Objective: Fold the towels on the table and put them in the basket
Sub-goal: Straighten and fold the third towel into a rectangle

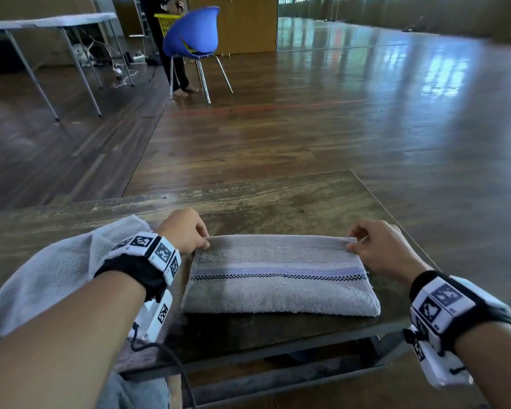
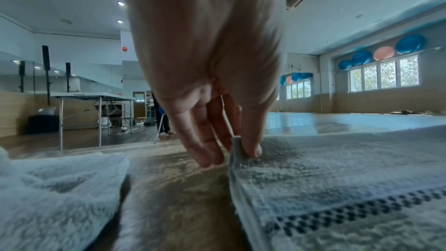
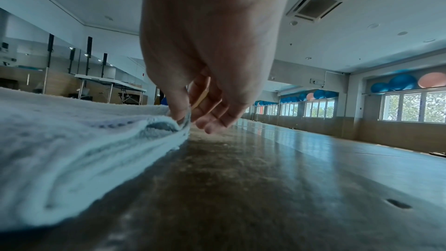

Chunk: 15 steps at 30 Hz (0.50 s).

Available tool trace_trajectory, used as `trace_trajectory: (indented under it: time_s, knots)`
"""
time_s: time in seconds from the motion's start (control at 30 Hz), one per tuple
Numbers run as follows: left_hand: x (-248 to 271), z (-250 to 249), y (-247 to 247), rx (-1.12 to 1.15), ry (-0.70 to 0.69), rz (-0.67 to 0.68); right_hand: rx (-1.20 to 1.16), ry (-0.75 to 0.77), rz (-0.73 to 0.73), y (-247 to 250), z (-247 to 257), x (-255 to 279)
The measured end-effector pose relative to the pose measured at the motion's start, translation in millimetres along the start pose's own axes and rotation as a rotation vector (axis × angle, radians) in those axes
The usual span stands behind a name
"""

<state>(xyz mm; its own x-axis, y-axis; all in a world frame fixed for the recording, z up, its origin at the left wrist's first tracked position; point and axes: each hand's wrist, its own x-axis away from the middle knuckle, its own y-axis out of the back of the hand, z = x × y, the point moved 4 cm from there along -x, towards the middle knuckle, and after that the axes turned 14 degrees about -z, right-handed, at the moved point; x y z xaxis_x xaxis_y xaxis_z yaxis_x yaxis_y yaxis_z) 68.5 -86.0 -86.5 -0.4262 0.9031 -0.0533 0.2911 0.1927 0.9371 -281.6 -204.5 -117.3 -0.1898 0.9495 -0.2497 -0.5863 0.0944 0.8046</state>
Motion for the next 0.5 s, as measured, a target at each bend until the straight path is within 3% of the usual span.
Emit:
trace_trajectory:
  time_s: [0.1,0.23,0.3,0.4,0.5]
  knots:
    - [2.0,-1.3,4.5,0.038,-0.018,-0.017,-0.014,0.022,-0.013,0.1,6.7,0.1]
    - [7.1,-3.8,4.6,0.012,-0.054,-0.002,0.152,0.018,0.08,-3.6,11.4,1.8]
    - [9.8,-6.4,7.4,0.005,-0.087,-0.028,0.16,-0.01,0.043,3.2,14.9,2.2]
    - [12.0,-9.6,21.4,0.084,-0.121,-0.199,0.065,0.018,-0.159,23.9,28.9,2.3]
    - [16.5,-14.6,47.0,0.163,-0.22,-0.504,-0.004,0.026,-0.459,49.9,39.1,6.6]
